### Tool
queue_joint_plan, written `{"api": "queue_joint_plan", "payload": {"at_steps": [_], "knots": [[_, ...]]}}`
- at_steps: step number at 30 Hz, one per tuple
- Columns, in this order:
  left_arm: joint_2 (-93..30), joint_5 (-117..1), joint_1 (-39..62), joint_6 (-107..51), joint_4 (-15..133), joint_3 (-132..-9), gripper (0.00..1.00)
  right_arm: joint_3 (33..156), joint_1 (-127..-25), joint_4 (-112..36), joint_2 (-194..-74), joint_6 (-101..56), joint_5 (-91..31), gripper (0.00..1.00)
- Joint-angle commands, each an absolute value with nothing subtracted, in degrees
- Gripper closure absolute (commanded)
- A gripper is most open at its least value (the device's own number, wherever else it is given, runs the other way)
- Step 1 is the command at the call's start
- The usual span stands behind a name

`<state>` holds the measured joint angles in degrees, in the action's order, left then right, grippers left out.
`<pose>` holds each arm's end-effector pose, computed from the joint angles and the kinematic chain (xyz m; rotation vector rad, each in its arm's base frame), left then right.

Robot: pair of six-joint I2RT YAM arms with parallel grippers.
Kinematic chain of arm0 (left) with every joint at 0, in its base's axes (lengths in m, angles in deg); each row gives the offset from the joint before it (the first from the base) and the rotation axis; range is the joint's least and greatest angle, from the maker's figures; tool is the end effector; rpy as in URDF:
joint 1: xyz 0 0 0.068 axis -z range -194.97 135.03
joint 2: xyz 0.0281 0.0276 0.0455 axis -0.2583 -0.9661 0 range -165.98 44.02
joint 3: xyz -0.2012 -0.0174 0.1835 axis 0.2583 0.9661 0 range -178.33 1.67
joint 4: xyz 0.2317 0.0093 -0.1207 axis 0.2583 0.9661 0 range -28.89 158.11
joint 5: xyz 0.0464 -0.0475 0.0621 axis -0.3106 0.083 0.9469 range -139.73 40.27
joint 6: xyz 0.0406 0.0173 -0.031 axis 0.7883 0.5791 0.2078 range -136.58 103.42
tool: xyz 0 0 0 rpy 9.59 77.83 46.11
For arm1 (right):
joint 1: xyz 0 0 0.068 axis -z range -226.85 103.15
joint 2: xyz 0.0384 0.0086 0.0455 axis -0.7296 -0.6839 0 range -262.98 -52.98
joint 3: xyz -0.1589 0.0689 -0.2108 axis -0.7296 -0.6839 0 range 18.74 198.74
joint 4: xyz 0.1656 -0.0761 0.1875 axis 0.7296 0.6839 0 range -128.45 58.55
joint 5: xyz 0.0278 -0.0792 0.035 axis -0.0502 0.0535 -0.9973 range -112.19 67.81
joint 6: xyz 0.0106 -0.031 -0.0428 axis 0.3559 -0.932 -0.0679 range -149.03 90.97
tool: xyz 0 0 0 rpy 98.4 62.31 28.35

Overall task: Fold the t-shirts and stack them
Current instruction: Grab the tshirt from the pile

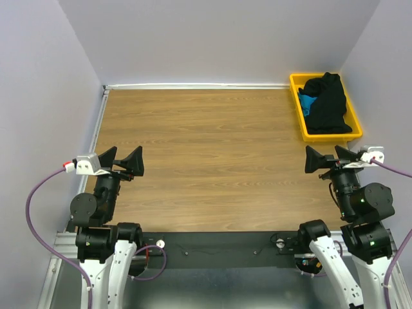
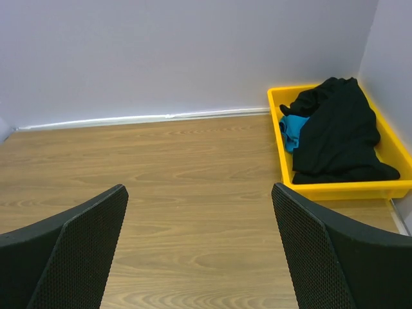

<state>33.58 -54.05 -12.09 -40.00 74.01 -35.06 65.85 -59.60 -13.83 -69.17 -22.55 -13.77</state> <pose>0.0598 -0.0055 0.3489 -0.1773 1.3393 -0.4380 0.0542 0.0069 0.3765 0.0400 1.4635 0.1661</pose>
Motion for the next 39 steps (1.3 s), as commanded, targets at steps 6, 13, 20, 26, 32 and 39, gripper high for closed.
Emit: {"api": "queue_joint_plan", "payload": {"at_steps": [6, 13, 20, 26, 32, 39], "knots": [[34.26, -53.69, -11.89, -39.79, 71.13, -33.14, 0.01, 63.48, -59.68, -12.61, -72.75, -20.07, -13.93, 0.0], [32.86, -56.32, -11.89, -37.86, 66.91, -27.78, 0.01, 63.82, -59.68, -14.54, -89.79, -16.48, -4.19, 0.0], [35.22, -54.92, -10.32, -35.74, 65.94, -26.64, 0.01, 75.14, -59.51, -16.12, -117.81, -6.28, 1.78, 0.0], [37.24, -53.35, -6.71, -36.01, 65.76, -26.19, 0.01, 85.35, -50.22, -17.27, -137.15, -2.76, 4.53, 0.0], [41.02, -52.11, -4.34, -35.83, 64.89, -25.4, 0.01, 94.74, -42.03, -19.03, -149.46, -4.42, 2.51, 0.08], [39.01, -54.74, -4.25, -35.3, 64.1, -25.31, 0.01, 103.89, -35.52, -19.2, -159.14, -5.3, -1.89, 0.18]]}}
